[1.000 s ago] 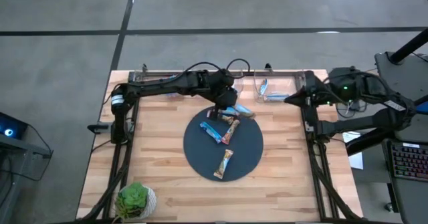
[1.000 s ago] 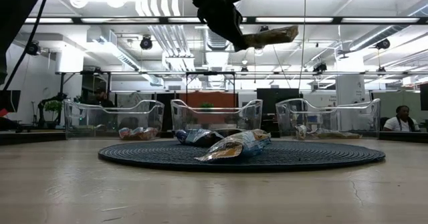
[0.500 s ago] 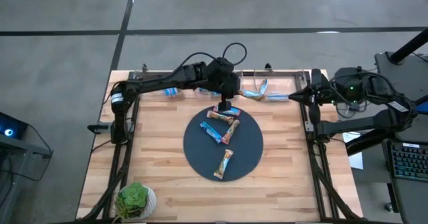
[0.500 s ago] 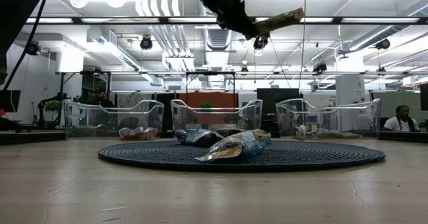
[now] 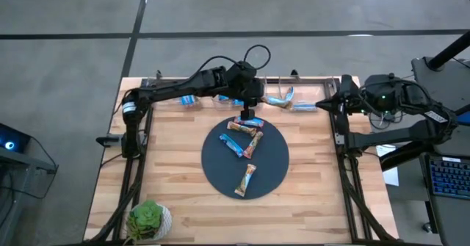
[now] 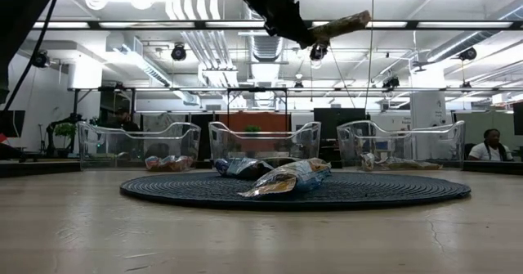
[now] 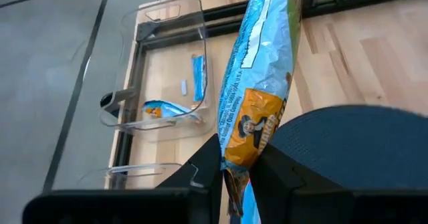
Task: Pick and place Granola Bars by type
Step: Put the yellow granola bar into the right transparent bin
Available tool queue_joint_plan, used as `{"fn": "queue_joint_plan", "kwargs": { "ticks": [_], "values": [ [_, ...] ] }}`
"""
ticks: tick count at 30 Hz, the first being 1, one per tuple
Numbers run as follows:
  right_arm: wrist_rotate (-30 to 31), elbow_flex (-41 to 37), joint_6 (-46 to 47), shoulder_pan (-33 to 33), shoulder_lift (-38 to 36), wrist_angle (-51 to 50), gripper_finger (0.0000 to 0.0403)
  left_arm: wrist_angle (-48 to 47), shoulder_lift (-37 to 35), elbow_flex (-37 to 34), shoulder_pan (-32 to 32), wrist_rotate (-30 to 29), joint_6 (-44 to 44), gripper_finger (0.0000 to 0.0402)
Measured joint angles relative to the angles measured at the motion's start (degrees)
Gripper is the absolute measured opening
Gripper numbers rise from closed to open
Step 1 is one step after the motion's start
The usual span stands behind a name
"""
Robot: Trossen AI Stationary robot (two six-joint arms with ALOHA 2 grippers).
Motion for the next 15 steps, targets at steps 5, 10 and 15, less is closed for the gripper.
{"fn": "queue_joint_plan", "kwargs": {
  "ticks": [5,10,15],
  "values": [
    [2.2,-0.1,-1.5,0.0,1.7,3.3,0.0009,0.7,0.0,3.6,1.1,4.0,-3.7,0.0049],
    [2.2,-0.1,-4.1,0.0,3.3,6.8,0.0009,1.2,-0.1,7.4,2.3,4.5,-4.5,0.0049],
    [5.3,0.1,-4.6,-0.1,4.3,7.0,0.0009,1.2,-0.1,10.7,3.2,5.6,-5.3,0.0049]
  ]
}}
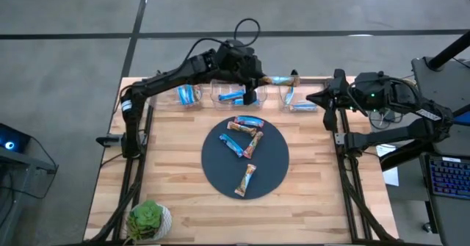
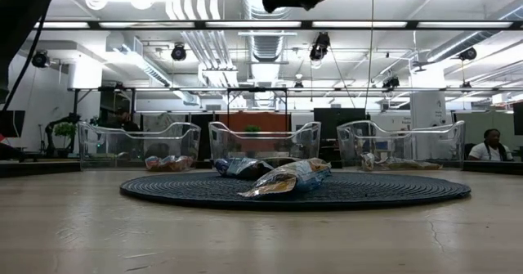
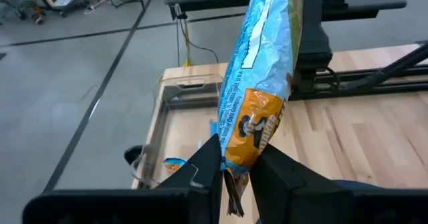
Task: Pick and place Granola Bars by type
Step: Put the yellow granola bar into the right transparent bin
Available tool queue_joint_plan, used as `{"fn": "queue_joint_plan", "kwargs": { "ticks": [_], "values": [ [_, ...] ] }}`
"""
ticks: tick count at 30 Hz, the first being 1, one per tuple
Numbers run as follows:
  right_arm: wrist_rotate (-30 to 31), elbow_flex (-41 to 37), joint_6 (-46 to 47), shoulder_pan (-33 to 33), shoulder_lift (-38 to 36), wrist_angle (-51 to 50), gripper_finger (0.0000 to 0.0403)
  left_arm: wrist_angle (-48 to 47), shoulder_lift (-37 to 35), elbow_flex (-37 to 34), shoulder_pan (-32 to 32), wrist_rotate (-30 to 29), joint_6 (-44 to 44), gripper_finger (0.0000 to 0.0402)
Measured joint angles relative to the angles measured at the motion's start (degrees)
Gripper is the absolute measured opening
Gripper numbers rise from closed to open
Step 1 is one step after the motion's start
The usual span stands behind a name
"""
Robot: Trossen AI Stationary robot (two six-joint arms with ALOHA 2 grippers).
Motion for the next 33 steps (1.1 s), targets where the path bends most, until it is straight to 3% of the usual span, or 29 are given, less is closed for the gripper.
{"fn": "queue_joint_plan", "kwargs": {
  "ticks": [22,33],
  "values": [
    [0.3,0.0,-0.1,0.0,-0.3,-0.7,0.0009,-4.9,-0.1,0.9,1.3,0.1,0.5,0.0048],
    [0.5,-0.1,-0.1,0.0,-0.3,-0.7,0.0009,-19.4,-0.2,-1.1,1.0,3.4,4.9,0.0048]
  ]
}}
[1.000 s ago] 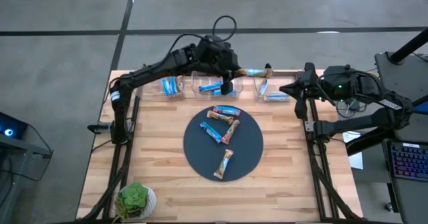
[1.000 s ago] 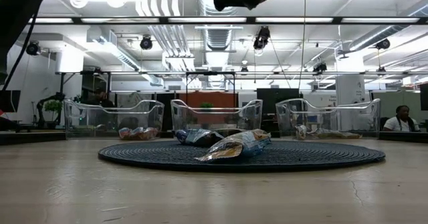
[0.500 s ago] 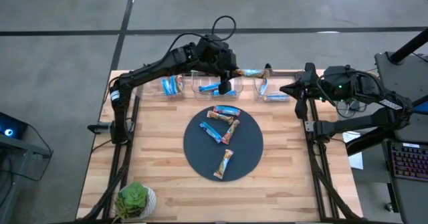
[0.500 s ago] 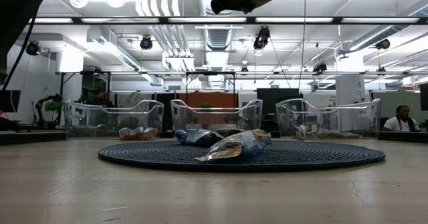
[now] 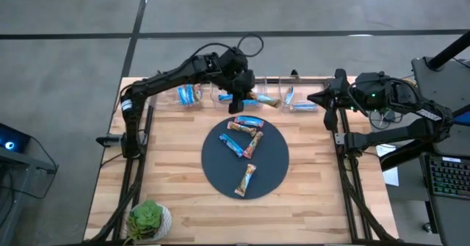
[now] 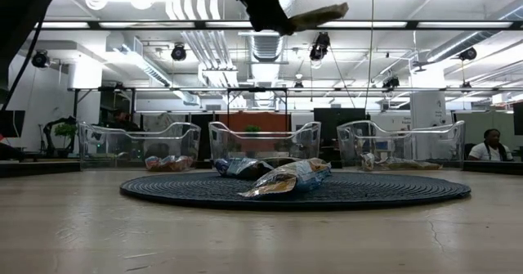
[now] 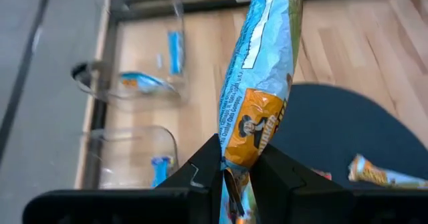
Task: Pick and place Granola Bars by type
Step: Put the yellow granola bar into the right transparent bin
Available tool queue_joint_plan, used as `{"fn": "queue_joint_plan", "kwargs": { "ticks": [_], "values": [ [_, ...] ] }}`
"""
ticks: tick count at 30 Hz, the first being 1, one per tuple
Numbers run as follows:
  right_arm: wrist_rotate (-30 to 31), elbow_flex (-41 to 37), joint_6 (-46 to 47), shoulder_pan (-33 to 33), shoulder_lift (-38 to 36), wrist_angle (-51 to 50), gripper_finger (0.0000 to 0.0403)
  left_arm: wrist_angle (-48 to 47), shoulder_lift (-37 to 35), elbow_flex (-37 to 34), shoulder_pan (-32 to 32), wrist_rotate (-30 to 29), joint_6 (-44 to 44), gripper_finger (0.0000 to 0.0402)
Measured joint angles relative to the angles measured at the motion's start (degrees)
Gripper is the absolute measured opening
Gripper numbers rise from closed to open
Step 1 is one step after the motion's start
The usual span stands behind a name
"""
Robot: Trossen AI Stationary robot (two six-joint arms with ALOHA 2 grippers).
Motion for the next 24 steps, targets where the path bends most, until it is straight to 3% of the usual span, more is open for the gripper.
{"fn": "queue_joint_plan", "kwargs": {
  "ticks": [8,16,20,24],
  "values": [
    [0.8,-0.2,-0.1,0.0,0.2,0.0,0.0009,1.6,0.0,-0.8,0.0,1.9,0.1,0.0048],
    [5.4,-0.2,2.7,-0.1,1.4,0.5,0.0011,11.9,0.0,-0.8,0.1,7.1,-3.6,0.0048],
    [5.3,-0.1,3.1,-0.1,2.3,4.3,0.0038,16.6,0.0,-0.8,0.4,7.5,-5.2,0.0048],
    [5.4,0.7,1.7,-0.1,3.4,8.9,0.0092,19.5,0.0,-0.6,1.4,8.7,-7.9,0.0048]
  ]
}}
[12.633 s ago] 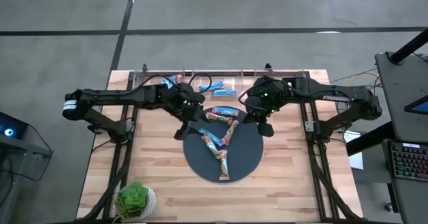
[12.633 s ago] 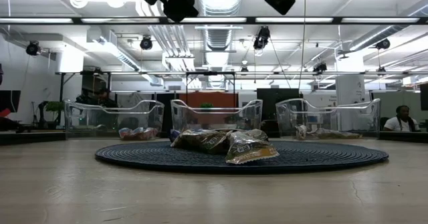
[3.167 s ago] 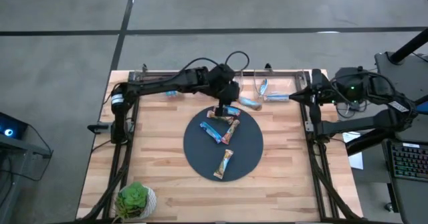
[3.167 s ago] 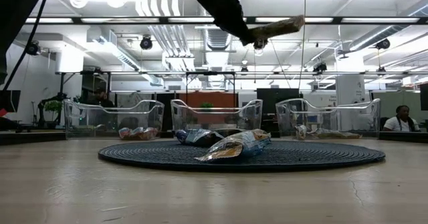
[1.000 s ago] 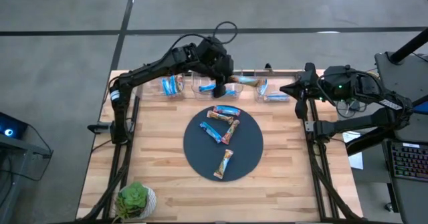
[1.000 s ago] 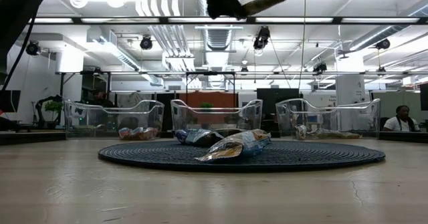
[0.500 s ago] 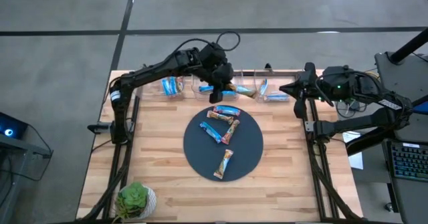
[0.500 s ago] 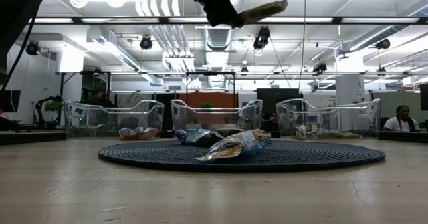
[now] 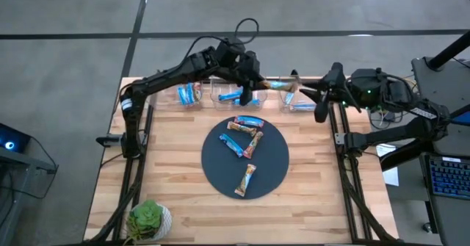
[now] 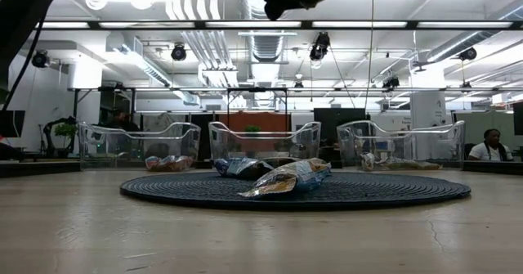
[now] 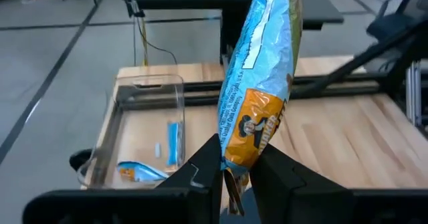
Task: Pick and place Granola Bars by type
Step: Put the yellow granola bar into the right transparent bin
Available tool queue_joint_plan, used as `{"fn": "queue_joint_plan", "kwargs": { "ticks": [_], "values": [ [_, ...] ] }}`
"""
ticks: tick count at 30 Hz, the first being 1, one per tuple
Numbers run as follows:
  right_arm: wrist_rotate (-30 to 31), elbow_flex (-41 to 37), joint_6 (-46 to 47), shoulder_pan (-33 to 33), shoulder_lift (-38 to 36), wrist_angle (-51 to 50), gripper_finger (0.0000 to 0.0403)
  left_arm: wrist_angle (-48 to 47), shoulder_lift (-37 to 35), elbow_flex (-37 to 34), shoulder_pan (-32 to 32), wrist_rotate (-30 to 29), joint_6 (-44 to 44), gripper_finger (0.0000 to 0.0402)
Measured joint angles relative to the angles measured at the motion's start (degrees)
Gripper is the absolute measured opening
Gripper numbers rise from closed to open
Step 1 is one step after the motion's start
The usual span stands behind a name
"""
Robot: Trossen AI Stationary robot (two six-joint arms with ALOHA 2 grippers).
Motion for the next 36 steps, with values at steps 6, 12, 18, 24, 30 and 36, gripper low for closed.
{"fn": "queue_joint_plan", "kwargs": {
  "ticks": [6,12,18,24,30,36],
  "values": [
    [4.3,3.0,-1.2,0.0,1.8,1.0,0.0181,0.9,-0.1,2.3,1.8,0.1,-1.4,0.0048],
    [7.1,4.8,-2.1,0.0,3.7,2.7,0.0256,3.9,-0.1,5.2,2.4,2.6,-2.9,0.0048],
    [7.4,5.5,-6.0,0.0,5.4,11.1,0.03,10.0,-0.1,6.0,2.5,6.3,-6.6,0.0048],
    [7.3,6.1,-7.9,0.0,6.3,17.7,0.031,11.9,-0.1,5.9,2.5,6.9,-8.5,0.0048],
    [5.6,6.0,-7.4,0.0,7.2,20.6,0.0305,14.8,-0.1,5.9,2.5,7.0,-9.3,0.0048],
    [5.1,6.0,-7.4,0.0,8.6,24.0,0.0303,16.3,-0.1,5.5,2.4,7.0,-10.1,0.0048]
  ]
}}
